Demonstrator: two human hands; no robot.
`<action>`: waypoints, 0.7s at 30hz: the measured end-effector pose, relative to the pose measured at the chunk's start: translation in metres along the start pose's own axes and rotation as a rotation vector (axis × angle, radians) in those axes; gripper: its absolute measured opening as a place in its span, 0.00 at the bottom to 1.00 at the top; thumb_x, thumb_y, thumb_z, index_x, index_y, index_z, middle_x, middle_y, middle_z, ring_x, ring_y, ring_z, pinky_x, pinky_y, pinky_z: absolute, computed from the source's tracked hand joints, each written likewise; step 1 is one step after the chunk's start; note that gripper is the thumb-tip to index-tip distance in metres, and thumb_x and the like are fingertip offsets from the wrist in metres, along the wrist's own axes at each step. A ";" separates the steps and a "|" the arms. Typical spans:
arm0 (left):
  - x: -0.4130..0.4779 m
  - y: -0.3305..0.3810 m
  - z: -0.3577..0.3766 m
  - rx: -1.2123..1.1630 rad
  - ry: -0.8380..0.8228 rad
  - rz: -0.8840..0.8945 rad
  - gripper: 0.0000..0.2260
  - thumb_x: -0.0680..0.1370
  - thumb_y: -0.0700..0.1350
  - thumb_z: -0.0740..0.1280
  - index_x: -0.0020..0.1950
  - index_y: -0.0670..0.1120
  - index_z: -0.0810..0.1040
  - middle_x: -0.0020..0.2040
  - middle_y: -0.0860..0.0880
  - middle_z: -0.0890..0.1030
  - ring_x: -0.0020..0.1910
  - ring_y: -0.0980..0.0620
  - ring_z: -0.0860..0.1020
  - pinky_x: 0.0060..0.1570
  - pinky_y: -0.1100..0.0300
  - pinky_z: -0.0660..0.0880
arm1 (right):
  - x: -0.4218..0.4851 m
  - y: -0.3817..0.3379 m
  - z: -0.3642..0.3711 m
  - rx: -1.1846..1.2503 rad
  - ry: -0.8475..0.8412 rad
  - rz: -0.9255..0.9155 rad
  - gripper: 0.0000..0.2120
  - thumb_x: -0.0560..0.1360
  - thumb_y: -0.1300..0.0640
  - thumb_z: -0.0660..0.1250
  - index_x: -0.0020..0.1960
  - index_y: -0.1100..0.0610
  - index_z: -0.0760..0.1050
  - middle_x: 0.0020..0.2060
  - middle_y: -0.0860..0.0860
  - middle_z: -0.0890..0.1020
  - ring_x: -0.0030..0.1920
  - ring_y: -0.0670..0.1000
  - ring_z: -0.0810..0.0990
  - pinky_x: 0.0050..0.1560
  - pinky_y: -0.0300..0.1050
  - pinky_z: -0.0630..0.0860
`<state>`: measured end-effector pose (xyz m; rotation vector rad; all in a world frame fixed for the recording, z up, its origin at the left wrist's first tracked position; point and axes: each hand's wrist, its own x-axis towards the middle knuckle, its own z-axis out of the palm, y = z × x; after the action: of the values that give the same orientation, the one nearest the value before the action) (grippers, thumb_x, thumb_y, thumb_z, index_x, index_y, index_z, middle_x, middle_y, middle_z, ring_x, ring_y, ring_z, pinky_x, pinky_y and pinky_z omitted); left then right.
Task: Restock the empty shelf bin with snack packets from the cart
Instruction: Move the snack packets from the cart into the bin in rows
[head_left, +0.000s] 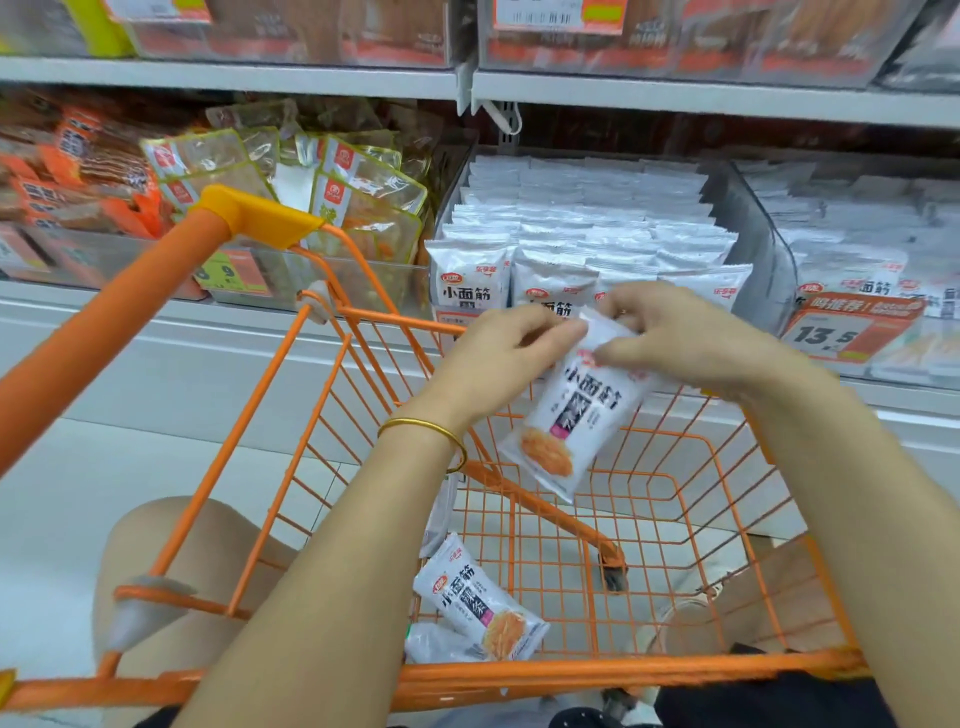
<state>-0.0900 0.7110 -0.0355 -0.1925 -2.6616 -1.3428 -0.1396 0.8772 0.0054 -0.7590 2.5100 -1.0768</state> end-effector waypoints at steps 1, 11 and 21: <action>0.000 0.001 -0.002 -0.009 -0.052 -0.023 0.15 0.76 0.57 0.62 0.43 0.46 0.78 0.35 0.52 0.76 0.35 0.53 0.74 0.37 0.55 0.70 | 0.002 -0.001 -0.006 0.107 0.058 0.002 0.08 0.72 0.65 0.69 0.41 0.53 0.73 0.35 0.53 0.80 0.35 0.51 0.78 0.35 0.41 0.74; 0.031 0.019 -0.042 -0.344 0.372 -0.071 0.11 0.78 0.47 0.66 0.43 0.40 0.79 0.38 0.43 0.80 0.36 0.48 0.78 0.35 0.55 0.74 | 0.038 -0.026 0.008 0.658 0.064 0.019 0.10 0.76 0.55 0.66 0.56 0.57 0.76 0.44 0.51 0.84 0.39 0.49 0.84 0.41 0.47 0.81; 0.044 -0.042 -0.043 0.361 0.560 -0.188 0.07 0.77 0.43 0.66 0.54 0.47 0.79 0.56 0.47 0.73 0.60 0.47 0.67 0.50 0.69 0.53 | 0.113 -0.062 -0.002 0.445 0.429 -0.106 0.11 0.71 0.64 0.72 0.52 0.57 0.76 0.50 0.54 0.83 0.52 0.56 0.82 0.53 0.57 0.79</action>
<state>-0.1376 0.6537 -0.0344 0.4226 -2.4051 -0.7728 -0.2108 0.7767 0.0448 -0.5804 2.4156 -1.9255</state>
